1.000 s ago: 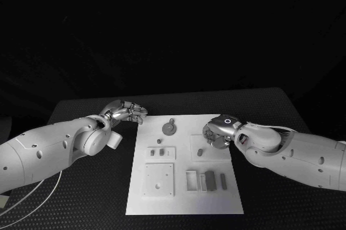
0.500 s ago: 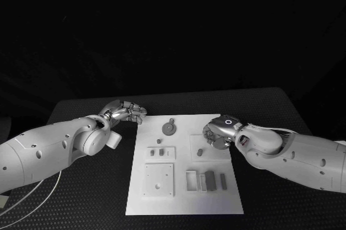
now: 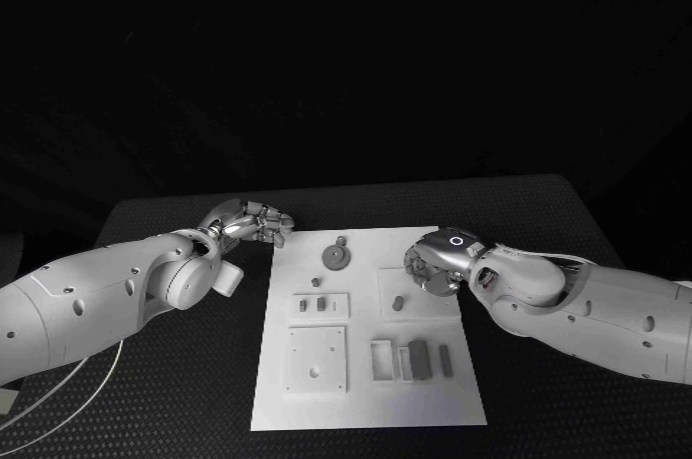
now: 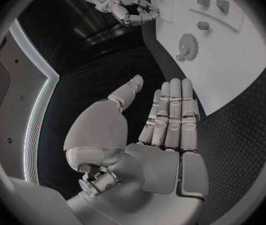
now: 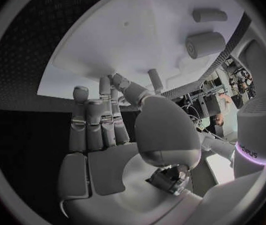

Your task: Assemble the parts on the task board

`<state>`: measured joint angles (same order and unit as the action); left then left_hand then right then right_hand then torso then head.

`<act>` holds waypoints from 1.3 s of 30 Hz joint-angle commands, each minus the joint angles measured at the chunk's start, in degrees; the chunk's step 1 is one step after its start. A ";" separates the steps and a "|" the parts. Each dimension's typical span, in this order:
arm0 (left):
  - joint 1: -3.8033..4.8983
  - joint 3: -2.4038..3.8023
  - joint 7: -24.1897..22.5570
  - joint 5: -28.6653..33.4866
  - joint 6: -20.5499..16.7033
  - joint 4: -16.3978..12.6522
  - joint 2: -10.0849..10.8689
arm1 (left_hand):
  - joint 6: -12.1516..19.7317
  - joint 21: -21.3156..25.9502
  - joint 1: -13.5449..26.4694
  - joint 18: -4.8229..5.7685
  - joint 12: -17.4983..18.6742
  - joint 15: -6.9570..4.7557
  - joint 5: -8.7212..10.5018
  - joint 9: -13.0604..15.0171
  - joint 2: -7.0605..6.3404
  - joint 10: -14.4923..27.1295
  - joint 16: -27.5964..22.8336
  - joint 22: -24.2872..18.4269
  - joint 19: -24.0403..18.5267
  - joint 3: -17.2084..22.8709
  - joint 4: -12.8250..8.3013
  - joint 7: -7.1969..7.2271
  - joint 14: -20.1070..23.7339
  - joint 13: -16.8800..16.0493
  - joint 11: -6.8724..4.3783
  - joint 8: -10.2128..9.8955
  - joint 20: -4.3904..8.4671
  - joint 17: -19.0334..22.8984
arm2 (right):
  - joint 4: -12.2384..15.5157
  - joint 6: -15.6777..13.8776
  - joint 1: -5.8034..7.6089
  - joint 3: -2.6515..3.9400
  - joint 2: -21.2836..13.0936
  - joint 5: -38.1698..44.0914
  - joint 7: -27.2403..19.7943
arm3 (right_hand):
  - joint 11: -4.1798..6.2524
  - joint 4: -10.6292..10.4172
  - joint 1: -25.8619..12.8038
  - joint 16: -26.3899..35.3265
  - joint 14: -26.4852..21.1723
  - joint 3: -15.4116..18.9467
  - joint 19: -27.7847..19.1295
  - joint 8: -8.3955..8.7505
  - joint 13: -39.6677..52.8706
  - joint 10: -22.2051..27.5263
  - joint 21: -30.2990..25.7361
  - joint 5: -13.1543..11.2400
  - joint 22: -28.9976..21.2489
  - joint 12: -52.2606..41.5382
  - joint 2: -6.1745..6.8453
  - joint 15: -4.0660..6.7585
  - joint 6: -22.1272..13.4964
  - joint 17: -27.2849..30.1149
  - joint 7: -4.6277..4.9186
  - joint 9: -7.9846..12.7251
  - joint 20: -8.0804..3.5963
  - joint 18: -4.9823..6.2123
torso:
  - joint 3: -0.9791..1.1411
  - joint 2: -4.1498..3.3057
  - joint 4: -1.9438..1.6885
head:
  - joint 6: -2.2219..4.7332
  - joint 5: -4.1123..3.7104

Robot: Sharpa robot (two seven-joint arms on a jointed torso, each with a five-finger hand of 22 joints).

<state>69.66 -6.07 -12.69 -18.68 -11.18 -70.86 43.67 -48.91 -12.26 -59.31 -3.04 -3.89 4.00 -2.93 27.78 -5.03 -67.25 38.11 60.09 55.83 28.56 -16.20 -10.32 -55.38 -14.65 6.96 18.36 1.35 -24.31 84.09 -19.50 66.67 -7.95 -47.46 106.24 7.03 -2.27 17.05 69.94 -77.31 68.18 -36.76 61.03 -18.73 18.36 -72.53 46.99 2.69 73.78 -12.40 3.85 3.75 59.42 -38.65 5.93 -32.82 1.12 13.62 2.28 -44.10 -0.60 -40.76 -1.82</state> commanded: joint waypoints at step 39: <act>0.03 0.05 -0.21 0.38 0.47 0.80 -0.24 | 0.27 0.22 0.02 -0.45 -0.23 0.06 0.02 -0.15 0.16 0.37 -0.57 -0.04 0.56 -0.49 0.11 0.06 -0.46 0.11 0.15 0.47 0.18 -0.39 | 9.12 -7.02 1.59 0.97 0.75 -23.30 -9.36 | -0.05 -0.20 -0.10 0.50 0.48 -0.14 0.68 -0.11 -0.07 -0.61 -0.59 0.17 -0.15 0.79 0.06 0.28 0.14 -0.05 0.22 -0.23 0.02 1.38 | -0.19 0.07 -0.08 | -0.09 2.44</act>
<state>69.66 -6.06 -12.58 -18.67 -11.16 -70.03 43.50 -48.90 -12.26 -59.31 -2.91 -3.89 4.00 -2.93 27.73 -5.03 -67.25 37.88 60.10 56.02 28.41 -16.06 -10.32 -55.38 -14.62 6.95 18.59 1.53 -24.62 92.97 -23.03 68.38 -6.99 -46.87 87.78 1.44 -2.16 16.90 70.00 -77.09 68.50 -36.92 61.22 -18.79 18.41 -72.82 46.78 2.88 73.73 -11.75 3.79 3.87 59.32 -38.66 6.03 -32.82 1.16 13.77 2.15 -44.07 -0.68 -40.76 0.20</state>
